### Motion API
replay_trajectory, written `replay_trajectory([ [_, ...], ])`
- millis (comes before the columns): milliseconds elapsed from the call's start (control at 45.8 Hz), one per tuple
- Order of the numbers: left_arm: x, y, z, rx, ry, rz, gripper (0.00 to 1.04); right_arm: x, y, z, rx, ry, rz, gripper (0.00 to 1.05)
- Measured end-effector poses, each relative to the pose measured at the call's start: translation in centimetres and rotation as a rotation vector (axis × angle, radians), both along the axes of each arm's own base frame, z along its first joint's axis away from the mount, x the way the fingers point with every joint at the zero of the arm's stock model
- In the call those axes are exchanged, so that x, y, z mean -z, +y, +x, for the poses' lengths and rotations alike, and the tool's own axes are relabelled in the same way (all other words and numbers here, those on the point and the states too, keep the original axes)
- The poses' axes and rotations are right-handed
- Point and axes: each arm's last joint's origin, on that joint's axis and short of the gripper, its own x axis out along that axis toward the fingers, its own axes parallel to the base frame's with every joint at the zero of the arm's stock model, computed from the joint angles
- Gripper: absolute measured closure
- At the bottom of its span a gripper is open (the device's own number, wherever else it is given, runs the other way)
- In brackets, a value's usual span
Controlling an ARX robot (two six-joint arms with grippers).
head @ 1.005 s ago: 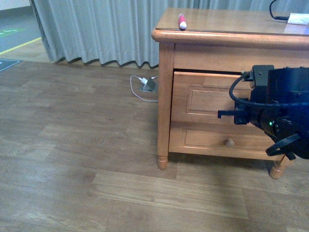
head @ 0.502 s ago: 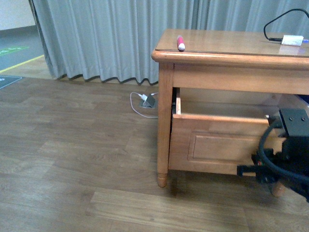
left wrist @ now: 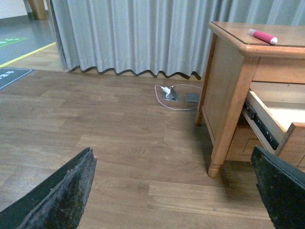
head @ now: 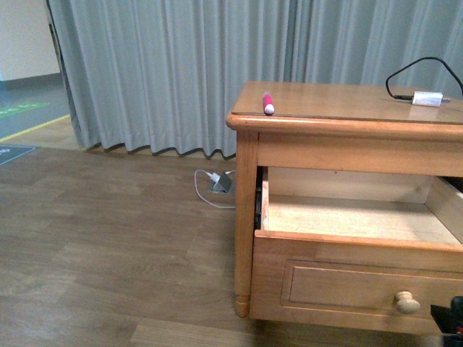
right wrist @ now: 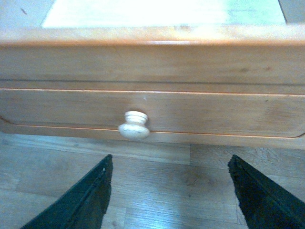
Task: Place pink marker in drawer with both arms
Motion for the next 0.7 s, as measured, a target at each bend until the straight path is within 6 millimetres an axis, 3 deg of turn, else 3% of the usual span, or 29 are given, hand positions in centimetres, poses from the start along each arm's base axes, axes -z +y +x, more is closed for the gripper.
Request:
replay_trajectory([
  [44,0.0,0.0,0.0,0.0,0.0,0.0,0.06,-1.0,-0.1,-0.6,-0.007,-0.005,0.008,0.25],
  [131,0.0,0.0,0.0,0.0,0.0,0.0,0.06,-5.3,-0.7,-2.7,-0.029,-0.043,0.041,0.06],
  [262,0.0,0.0,0.0,0.0,0.0,0.0,0.06,-10.6,-1.4,-5.4,-0.041,-0.111,0.058,0.08],
  [328,0.0,0.0,0.0,0.0,0.0,0.0,0.06,-12.2,-1.3,-6.3,-0.062,-0.127,0.058,0.08],
  [502,0.0,0.0,0.0,0.0,0.0,0.0,0.06,-14.4,-0.4,-7.2,-0.103,-0.155,0.031,0.08],
  [699,0.0,0.0,0.0,0.0,0.0,0.0,0.06,-14.6,0.3,-7.5,-0.127,-0.141,0.045,0.08],
])
